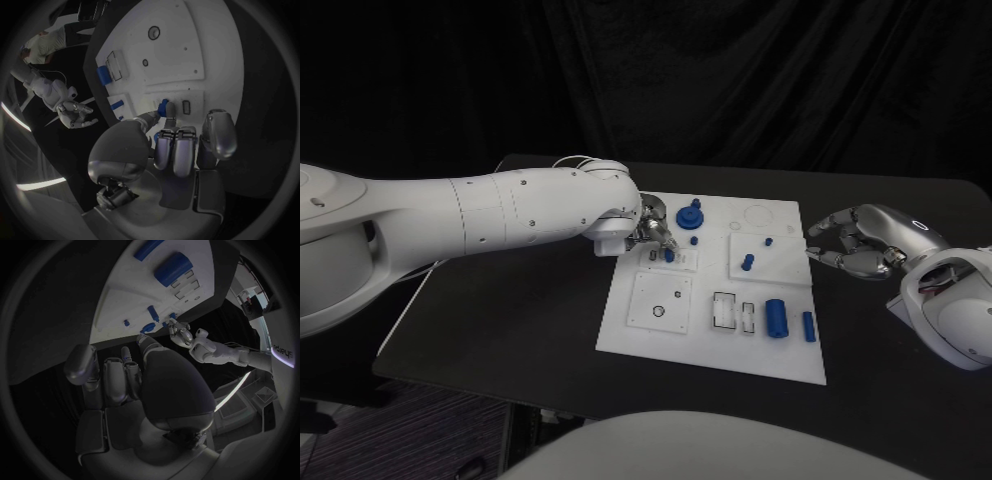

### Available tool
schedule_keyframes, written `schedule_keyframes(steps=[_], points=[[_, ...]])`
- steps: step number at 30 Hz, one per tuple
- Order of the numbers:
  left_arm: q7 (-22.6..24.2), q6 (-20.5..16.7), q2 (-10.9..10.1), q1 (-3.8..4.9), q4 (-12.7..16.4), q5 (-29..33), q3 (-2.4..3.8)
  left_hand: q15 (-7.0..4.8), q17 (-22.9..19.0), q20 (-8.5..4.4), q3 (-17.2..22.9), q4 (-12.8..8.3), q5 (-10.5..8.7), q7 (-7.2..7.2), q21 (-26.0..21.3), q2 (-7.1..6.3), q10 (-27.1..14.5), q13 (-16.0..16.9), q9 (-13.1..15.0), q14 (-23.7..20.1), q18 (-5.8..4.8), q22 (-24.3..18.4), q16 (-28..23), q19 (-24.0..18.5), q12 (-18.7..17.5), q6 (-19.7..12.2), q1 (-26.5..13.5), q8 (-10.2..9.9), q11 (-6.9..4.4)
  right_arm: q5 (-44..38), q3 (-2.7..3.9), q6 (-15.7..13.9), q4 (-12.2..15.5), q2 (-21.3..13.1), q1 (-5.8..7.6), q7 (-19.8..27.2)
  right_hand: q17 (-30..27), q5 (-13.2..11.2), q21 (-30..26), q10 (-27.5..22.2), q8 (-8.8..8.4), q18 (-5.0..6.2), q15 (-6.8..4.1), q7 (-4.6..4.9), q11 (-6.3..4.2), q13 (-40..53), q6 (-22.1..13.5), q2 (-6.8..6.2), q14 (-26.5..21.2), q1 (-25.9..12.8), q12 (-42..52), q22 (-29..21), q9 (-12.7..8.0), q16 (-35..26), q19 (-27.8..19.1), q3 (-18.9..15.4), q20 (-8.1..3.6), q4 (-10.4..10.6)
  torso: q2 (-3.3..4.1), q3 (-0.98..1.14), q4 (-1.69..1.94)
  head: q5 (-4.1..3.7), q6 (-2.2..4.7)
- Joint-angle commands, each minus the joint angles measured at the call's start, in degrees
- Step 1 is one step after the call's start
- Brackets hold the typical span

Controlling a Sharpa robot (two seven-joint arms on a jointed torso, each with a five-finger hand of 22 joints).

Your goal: Assemble the parts on the task board

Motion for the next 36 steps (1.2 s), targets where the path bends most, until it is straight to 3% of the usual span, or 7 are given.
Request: schedule_keyframes(steps=[1, 7, 15, 21, 36], points=[[1.07, 1.83, 0.05, -0.19, 0.19, 0.17, -0.13, -0.16, 15.09, 0.12, 1.17, -0.6, 0.45, 0.04, -0.39, 0.08, 6.15, 15.09, -0.48, 5.96, 0.82, 8.77, 0.15, -0.32, 0.2, 0.78, -0.99, -0.66, -0.1, 0.29, 0.04, 0.39, -0.04, 0.04, -0.13, -1.13, -0.09, 0.43, -0.19, -0.57, 0.19, 0.47, 0.39, 0.13, 0.03, -0.17, 0.4, 0.02, 0.54, 0.59, -0.29, 6.77, -0.11, -0.39, -0.34, 0.39, 0.04, -0.1, 0.01, -0.01, -0.03, 0.09, -0.01], [1.61, 0.9, -0.09, -0.2, 0.39, 0.17, -0.13, -0.19, 15.09, 0.15, 3.96, -2.79, 3.57, 0.07, -0.24, -0.44, 6.15, 15.09, -1.67, 5.96, 0.78, 8.83, 0.15, -0.25, 0.2, 1.88, -1.78, -1.82, -0.1, 0.32, 0.04, 0.46, -0.14, 0.12, -0.14, -1.18, -0.17, 0.7, -0.38, -0.78, 0.18, 0.5, 0.4, 0.14, 0.03, -0.46, 0.44, -0.01, 0.5, 0.75, -0.48, 6.73, -0.22, -0.47, -0.39, 0.52, 0.04, -0.2, 0.0, 0.0, -0.04, 0.14, -0.01], [2.56, -1.93, -0.86, -0.2, 1.21, 0.17, -0.13, -0.22, 15.09, 0.16, 5.67, -4.13, 4.95, 0.1, -0.33, -0.76, 6.15, 15.09, -1.86, 5.96, 0.8, 8.81, 0.15, -0.25, 0.2, 2.27, -2.3, -2.11, -0.1, 0.34, 0.04, 0.47, -0.19, 0.04, -0.14, -1.22, -0.3, 0.78, -0.58, -0.89, 0.18, 0.53, 0.4, 0.15, 0.03, -0.61, 0.46, -0.03, 0.46, 0.8, -0.58, 6.68, -0.25, -0.56, -0.44, 0.56, 0.04, -0.23, 0.0, 0.02, -0.02, -0.01, -0.01], [3.63, -4.66, -2.14, -0.2, 2.62, 0.17, -0.13, -0.21, 15.09, 0.16, 6.0, -4.3, 5.2, 0.13, -0.65, -0.8, 6.15, 15.09, -1.88, 5.96, 0.87, 8.71, 0.15, -0.39, 0.2, 2.28, -2.5, -2.18, -0.08, 0.34, 0.04, 0.4, -0.15, -0.12, -0.15, -1.25, -0.45, 0.88, -0.72, -1.01, 0.18, 0.55, 0.4, 0.15, 0.04, -0.78, 0.47, -0.06, 0.42, 0.86, -0.69, 6.65, -0.29, -0.67, -0.48, 0.61, 0.04, -0.27, 0.01, 0.0, -0.03, -0.21, -0.01], [8.74, -16.36, -7.25, -0.37, 8.38, -2.4, -0.14, -0.2, 15.09, 0.16, 7.26, -5.36, 5.16, 0.22, -0.68, -1.19, 6.15, 15.09, -1.82, 5.96, 0.87, 8.71, 0.15, -0.36, 0.2, 2.26, -2.98, -2.37, -0.04, 0.35, 0.04, 0.09, 0.17, -0.92, -0.36, -1.26, -0.69, 0.98, -1.01, -1.18, 0.17, 0.6, 0.41, 0.16, 0.05, -1.0, 0.49, -0.14, 0.33, 0.9, -0.85, 6.58, -0.35, -0.86, -0.57, 0.64, 0.05, -0.31, 0.03, -0.03, 0.02, -0.01, -0.01]])
